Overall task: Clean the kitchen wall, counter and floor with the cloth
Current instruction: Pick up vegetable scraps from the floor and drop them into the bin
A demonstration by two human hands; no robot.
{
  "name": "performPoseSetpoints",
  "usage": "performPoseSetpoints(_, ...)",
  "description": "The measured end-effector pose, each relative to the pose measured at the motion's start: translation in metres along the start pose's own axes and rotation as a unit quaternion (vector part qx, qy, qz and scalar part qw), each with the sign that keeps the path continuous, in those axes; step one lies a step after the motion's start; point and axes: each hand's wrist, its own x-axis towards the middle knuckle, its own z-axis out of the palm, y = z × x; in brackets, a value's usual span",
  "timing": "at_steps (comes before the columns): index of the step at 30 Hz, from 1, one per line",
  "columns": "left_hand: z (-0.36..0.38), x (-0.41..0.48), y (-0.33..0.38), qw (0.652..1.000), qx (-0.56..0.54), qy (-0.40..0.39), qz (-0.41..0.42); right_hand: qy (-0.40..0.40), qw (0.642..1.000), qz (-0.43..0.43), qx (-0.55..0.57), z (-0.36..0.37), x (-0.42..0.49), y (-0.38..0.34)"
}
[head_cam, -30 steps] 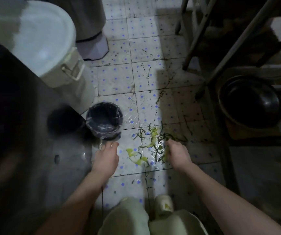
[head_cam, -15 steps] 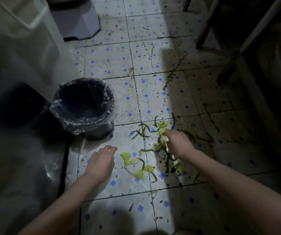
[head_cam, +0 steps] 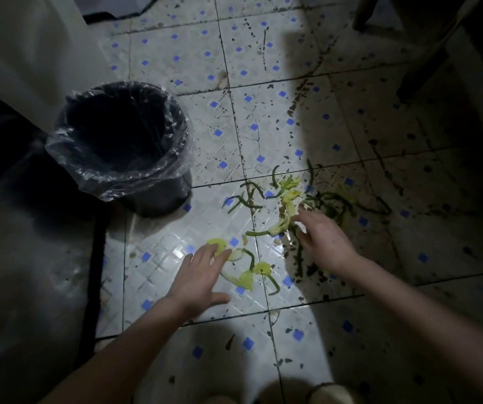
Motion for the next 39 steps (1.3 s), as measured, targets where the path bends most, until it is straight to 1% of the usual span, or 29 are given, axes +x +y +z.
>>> performPoseSetpoints(3, 0.0, 0.003, 0.002, 1.0, 0.004, -0.003, -0.008, -0.017, 1.0, -0.001, 0.005, -0.001, -0.008, 0.0)
performPoseSetpoints(7, -0.005, 0.005, 0.012, 1.0, 0.01, -0.009, -0.002, -0.029, 0.999, 0.022, 0.013, -0.002, -0.023, 0.0)
performPoseSetpoints(11, -0.013, 0.011, 0.022, 0.999, 0.022, 0.023, 0.02, -0.057, 0.998, 0.012, 0.0, 0.001, -0.02, 0.008)
performPoseSetpoints(13, -0.016, 0.01, 0.024, 0.999, 0.03, 0.029, 0.017, -0.057, 0.998, 0.01, -0.005, 0.001, -0.017, 0.008)
performPoseSetpoints(17, -0.014, 0.005, 0.025, 0.999, 0.046, -0.008, -0.022, -0.05, 0.999, -0.001, 0.006, 0.004, -0.02, 0.0)
performPoseSetpoints(19, -0.012, 0.006, 0.025, 0.999, 0.037, -0.024, -0.025, -0.057, 0.998, -0.006, 0.004, 0.007, -0.023, -0.002)
performPoseSetpoints(24, -0.013, 0.01, 0.028, 1.0, 0.009, 0.013, -0.01, -0.074, 0.997, 0.008, 0.012, 0.01, -0.025, 0.003)
performPoseSetpoints(29, -0.015, 0.009, 0.037, 1.0, 0.002, 0.017, 0.009, -0.091, 0.995, 0.036, 0.024, 0.01, -0.026, 0.007)
performPoseSetpoints(35, -0.016, 0.005, 0.043, 0.998, 0.055, 0.001, 0.034, -0.1, 0.995, 0.007, 0.009, 0.018, -0.027, 0.002)
performPoseSetpoints(39, -0.018, 0.001, 0.04, 0.997, 0.077, -0.001, 0.025, -0.112, 0.993, -0.021, 0.012, 0.024, -0.025, -0.008)
